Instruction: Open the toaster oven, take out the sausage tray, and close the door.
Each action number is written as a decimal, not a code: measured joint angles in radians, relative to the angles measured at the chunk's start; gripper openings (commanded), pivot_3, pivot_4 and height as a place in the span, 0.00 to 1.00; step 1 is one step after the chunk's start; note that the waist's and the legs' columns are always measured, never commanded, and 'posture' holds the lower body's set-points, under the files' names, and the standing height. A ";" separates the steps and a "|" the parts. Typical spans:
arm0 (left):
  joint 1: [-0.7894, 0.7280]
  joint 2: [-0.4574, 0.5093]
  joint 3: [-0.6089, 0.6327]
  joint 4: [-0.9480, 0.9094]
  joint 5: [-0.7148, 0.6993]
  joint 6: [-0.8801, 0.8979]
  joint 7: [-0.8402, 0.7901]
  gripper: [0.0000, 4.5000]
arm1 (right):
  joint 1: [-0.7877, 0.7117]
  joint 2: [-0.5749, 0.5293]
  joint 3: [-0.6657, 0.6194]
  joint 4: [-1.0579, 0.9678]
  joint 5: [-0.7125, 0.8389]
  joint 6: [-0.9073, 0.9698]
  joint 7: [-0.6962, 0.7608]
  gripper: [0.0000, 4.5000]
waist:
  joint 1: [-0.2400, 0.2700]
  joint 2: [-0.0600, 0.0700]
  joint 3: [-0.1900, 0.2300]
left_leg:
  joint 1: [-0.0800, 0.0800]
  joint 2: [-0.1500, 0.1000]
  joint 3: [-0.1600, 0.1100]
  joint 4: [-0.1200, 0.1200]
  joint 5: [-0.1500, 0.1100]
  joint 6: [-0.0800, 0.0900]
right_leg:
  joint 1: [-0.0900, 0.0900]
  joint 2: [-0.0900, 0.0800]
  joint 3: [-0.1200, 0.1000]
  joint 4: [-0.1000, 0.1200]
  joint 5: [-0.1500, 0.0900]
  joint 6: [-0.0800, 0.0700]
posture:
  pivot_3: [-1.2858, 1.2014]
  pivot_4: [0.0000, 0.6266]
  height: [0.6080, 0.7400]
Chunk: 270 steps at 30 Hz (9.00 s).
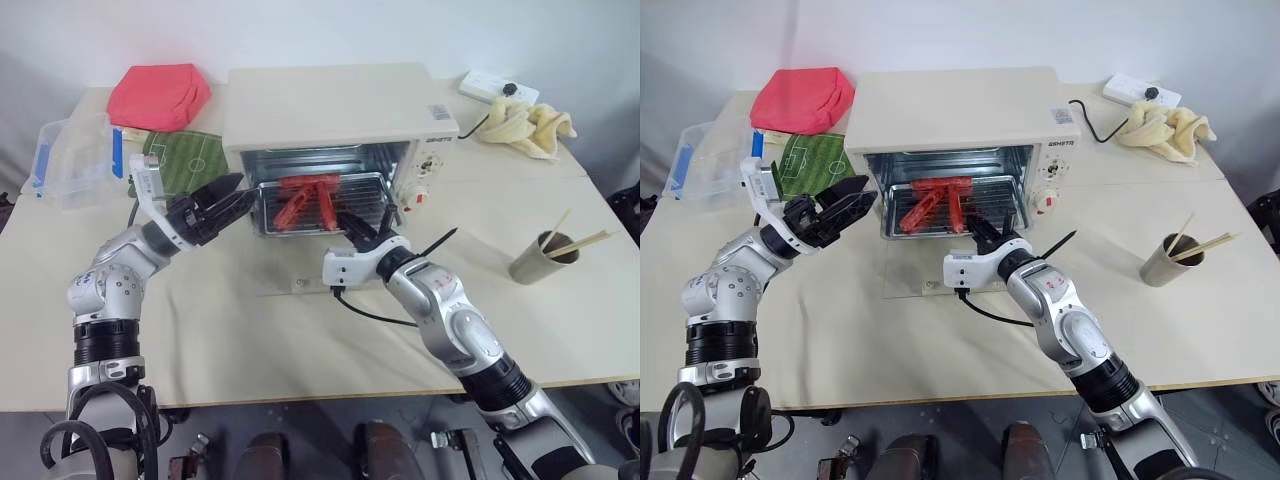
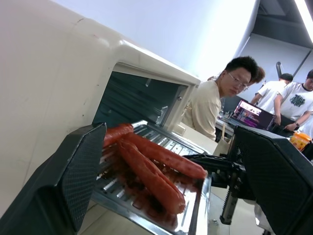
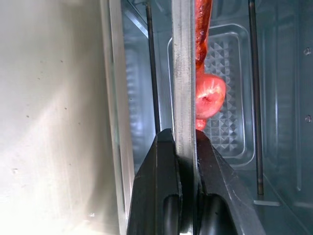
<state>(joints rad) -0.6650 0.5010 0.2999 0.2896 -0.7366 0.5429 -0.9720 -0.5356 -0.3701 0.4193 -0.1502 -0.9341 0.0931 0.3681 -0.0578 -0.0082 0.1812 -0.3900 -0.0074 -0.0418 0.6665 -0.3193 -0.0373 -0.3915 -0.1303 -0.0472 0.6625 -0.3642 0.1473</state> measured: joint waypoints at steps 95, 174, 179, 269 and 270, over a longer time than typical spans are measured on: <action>0.361 -0.105 0.051 -0.192 -1.219 0.627 1.185 0.00 | 0.089 -0.227 -0.131 -0.092 0.339 -0.425 0.182 1.00 | 0.030 -0.001 -0.001 | 0.015 0.000 0.000 -0.001 0.000 0.000 | 0.018 0.000 0.003 -0.008 0.000 0.000 | 0.52 0.24 1.00; 1.222 -0.331 0.379 -0.704 -1.207 0.283 0.913 0.00 | -0.387 -0.375 -0.189 1.116 0.870 -0.571 1.087 0.01 | 0.050 0.001 0.002 | 0.019 0.003 0.010 -0.003 -0.004 0.004 | 0.037 0.001 -0.003 -0.045 0.002 -0.004 | 0.52 0.24 1.00; 1.221 -0.335 0.431 -0.694 -1.207 0.300 0.909 0.00 | -0.376 -0.369 -0.187 1.102 0.862 -0.569 1.103 0.01 | 0.052 0.001 0.002 | 0.020 0.003 0.010 -0.002 -0.004 0.004 | 0.037 0.001 -0.003 -0.045 0.002 -0.004 | 0.52 0.24 1.00; -0.073 0.091 -0.240 0.299 -0.280 0.913 0.310 0.92 | -0.265 -0.428 -0.315 0.621 1.081 -0.092 1.111 0.00 | 0.081 0.018 0.007 | 0.018 -0.005 0.003 -0.001 0.003 0.005 | 0.036 -0.004 -0.004 -0.035 0.005 0.001 | 0.52 0.24 1.00; -0.074 0.093 -0.239 0.298 -0.276 0.915 0.295 0.97 | -0.266 -0.428 -0.314 0.622 1.081 -0.092 1.111 0.00 | 0.080 0.018 0.007 | 0.019 -0.004 0.003 -0.001 0.003 0.005 | 0.036 -0.004 -0.004 -0.035 0.005 0.001 | 0.52 0.24 1.00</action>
<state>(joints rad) -0.7393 0.5940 0.0607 0.5880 -1.0121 1.4576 -0.6769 -0.8014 -0.7981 0.1048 0.4721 0.1472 0.0010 1.4794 0.0217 0.0093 0.1879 -0.3714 -0.0118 -0.0389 0.6651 -0.3162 -0.0326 -0.3552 -0.1339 -0.0515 0.6278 -0.3595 0.1486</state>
